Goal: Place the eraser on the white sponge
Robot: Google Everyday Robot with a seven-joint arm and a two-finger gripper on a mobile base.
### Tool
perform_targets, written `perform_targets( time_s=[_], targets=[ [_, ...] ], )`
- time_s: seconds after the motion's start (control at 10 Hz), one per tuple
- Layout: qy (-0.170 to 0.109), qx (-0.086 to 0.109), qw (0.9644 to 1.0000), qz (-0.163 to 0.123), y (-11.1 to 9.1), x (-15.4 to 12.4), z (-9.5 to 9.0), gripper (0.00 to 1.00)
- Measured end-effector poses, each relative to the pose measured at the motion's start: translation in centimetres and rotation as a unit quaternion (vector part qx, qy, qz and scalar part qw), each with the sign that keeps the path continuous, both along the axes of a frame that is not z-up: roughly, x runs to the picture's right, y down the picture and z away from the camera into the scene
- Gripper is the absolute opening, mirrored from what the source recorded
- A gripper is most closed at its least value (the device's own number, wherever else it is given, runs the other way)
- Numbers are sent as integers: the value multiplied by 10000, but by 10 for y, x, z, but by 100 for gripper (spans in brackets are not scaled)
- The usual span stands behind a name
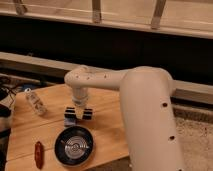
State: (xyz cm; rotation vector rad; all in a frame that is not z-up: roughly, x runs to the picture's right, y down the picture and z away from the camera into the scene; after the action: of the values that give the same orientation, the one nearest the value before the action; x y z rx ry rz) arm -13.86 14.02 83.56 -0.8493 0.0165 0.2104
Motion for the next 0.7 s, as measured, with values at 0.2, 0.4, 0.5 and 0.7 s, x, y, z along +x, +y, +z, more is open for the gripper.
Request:
perform_targets(
  time_s=[0.2,0.4,0.5,0.7],
  targets=[
    [-173,-46,9997,-176,-1,-19,6,0],
    [-260,-111,9993,-246,0,-25,10,0],
    [-305,-155,9990,-287,2,-28,12,2],
    [-396,-193,9983,-376,5,-36,13,20]
  ],
)
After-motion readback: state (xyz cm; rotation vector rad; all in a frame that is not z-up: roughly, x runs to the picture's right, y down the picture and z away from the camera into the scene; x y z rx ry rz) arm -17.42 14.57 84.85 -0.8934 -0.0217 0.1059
